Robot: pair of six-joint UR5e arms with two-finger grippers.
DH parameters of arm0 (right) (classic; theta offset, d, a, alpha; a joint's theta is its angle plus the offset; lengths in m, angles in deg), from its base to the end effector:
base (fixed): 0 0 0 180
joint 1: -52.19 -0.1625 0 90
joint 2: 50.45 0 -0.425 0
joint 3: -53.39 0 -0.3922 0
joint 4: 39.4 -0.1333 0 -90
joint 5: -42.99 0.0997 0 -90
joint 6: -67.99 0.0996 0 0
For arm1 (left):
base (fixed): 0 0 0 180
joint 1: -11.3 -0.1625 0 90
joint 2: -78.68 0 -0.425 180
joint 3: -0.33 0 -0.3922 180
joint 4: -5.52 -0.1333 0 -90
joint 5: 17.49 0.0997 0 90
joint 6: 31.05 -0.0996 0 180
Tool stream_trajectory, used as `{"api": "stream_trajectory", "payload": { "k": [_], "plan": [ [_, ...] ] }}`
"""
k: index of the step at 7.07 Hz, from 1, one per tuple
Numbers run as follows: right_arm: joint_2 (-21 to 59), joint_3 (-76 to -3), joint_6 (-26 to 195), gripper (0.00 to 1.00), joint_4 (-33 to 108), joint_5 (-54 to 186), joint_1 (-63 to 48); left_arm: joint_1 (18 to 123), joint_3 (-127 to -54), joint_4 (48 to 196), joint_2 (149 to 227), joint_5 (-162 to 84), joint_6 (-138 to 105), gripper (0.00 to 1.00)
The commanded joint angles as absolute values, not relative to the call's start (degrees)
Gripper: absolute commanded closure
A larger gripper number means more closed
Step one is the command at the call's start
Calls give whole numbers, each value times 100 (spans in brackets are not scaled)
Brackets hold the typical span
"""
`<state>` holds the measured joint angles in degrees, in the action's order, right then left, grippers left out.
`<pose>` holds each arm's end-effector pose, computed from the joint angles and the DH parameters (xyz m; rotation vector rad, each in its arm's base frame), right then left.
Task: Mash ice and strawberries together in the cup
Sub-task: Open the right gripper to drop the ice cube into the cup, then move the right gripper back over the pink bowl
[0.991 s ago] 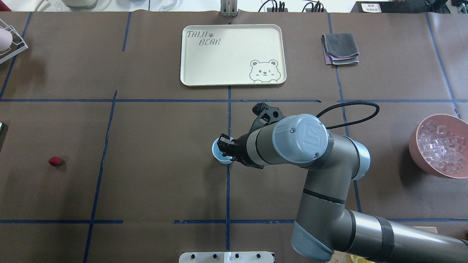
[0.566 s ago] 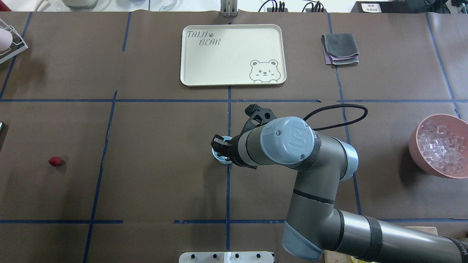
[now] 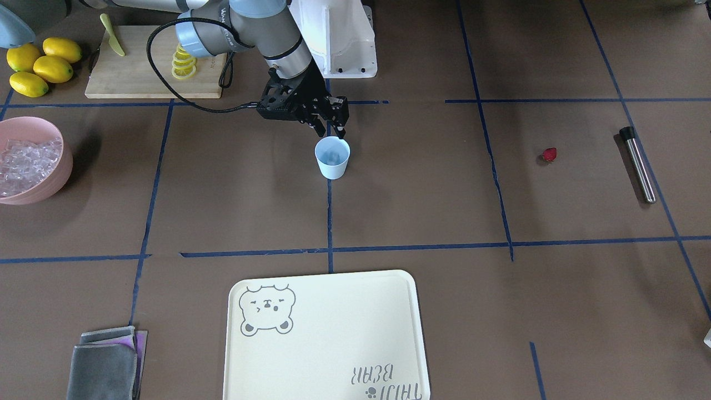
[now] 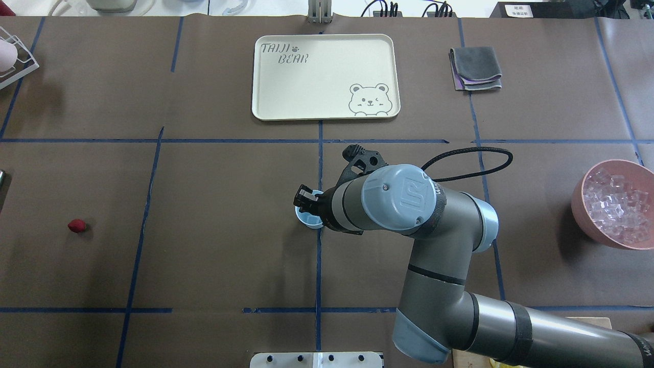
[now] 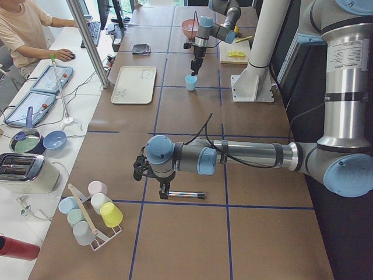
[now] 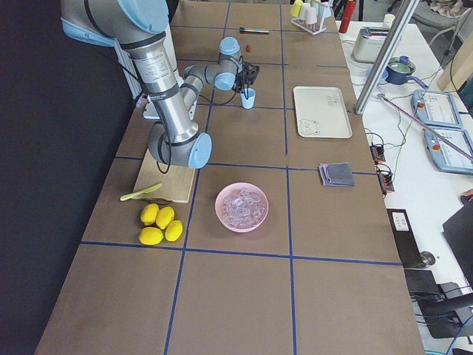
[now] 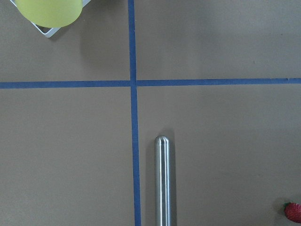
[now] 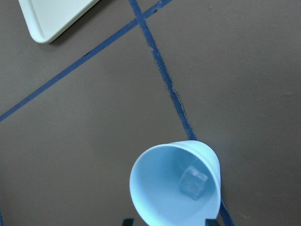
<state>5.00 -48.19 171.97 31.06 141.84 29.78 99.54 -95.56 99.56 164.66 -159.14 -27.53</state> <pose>-0.5500 -0.3544 0.1795 -0.0533 -1.1629 0.4743 -0.0408 -0.4692 0.6249 0.0545 0.9040 0.0179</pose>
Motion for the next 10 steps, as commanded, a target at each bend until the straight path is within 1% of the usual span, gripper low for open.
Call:
{"api": "stream_trajectory", "payload": {
  "k": [1,2,3,4,6,8,10],
  "plan": [
    [492,-4847,17162,24,3109,14177,2960,9954,-9556,9956,16464,-15917,-2753,0],
    [588,-5117,17144,23,3274,14291,2717,9954,-9556,9956,16464,-15908,-2753,0],
    [841,-5485,17126,22,3789,14701,2305,9954,-9556,9947,16464,-15908,-2753,0],
    [1339,-5872,16778,22,3899,15410,1744,9954,-9565,9956,16386,-15917,-2753,0],
    [2937,-6742,15192,21,3856,15785,1126,9954,-9582,9956,16376,-15917,-2753,0],
    [3941,-6807,13488,21,3838,16241,520,9954,-9574,9956,16376,-15917,-2753,0],
    [4768,-6790,11433,19,3847,16243,-7,9954,-9574,9956,16376,-15917,-2753,0]
  ]
}}
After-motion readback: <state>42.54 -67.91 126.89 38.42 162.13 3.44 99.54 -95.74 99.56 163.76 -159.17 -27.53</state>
